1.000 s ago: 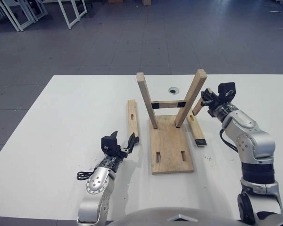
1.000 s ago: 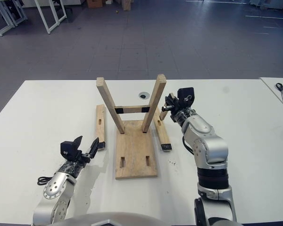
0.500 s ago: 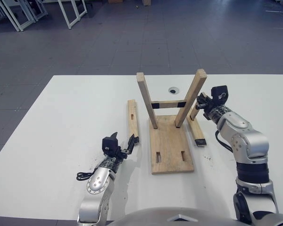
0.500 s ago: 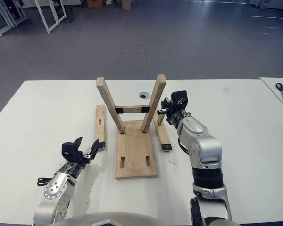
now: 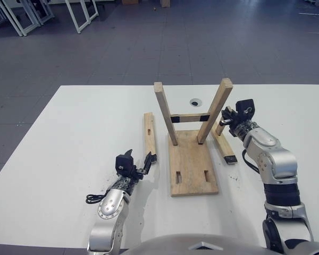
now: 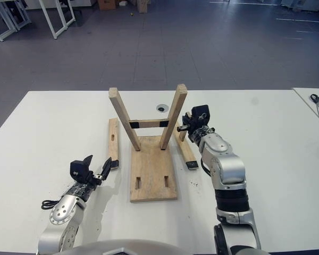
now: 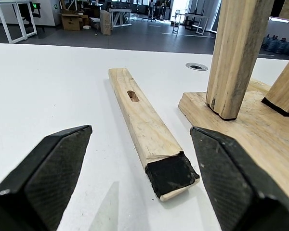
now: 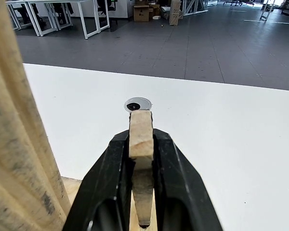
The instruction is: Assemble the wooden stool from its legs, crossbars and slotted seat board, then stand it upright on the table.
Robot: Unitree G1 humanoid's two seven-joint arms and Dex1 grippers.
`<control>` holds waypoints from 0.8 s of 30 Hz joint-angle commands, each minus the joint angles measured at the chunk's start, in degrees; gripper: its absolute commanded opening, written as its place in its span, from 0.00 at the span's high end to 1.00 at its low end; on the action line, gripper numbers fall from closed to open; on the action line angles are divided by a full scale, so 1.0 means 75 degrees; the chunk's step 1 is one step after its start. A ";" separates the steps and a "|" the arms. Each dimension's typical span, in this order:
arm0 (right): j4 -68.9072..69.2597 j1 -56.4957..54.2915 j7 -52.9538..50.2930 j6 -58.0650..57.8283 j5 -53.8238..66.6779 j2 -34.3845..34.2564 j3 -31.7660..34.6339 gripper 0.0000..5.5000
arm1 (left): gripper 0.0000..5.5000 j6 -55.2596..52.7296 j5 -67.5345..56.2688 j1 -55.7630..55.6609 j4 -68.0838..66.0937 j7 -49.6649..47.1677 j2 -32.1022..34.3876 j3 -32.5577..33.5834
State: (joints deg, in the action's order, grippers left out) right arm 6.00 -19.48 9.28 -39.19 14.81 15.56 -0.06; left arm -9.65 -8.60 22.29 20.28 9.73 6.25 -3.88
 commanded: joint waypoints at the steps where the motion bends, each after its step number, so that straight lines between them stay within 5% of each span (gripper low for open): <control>1: -0.1278 0.0274 0.0175 0.0022 -0.0277 0.0007 -0.0122 0.92 | 0.31 -0.0149 0.0063 -0.0093 -0.0106 0.0015 0.0032 -0.0031; 15: -0.2553 -0.0254 0.0830 -0.0191 -0.0412 0.0471 -0.0261 0.92 | 0.31 -0.0298 0.0013 -0.0138 -0.0094 0.0044 0.0025 -0.0028; 24: -0.0105 0.0251 0.0831 -0.1463 0.0105 0.0916 0.0478 0.92 | 0.31 -0.0251 0.0003 -0.0195 -0.0192 0.0033 0.0033 0.0044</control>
State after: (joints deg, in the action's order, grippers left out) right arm 2.29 -22.71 16.52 -42.65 14.91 21.65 2.45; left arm -10.94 -8.63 21.36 19.21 9.92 6.28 -4.02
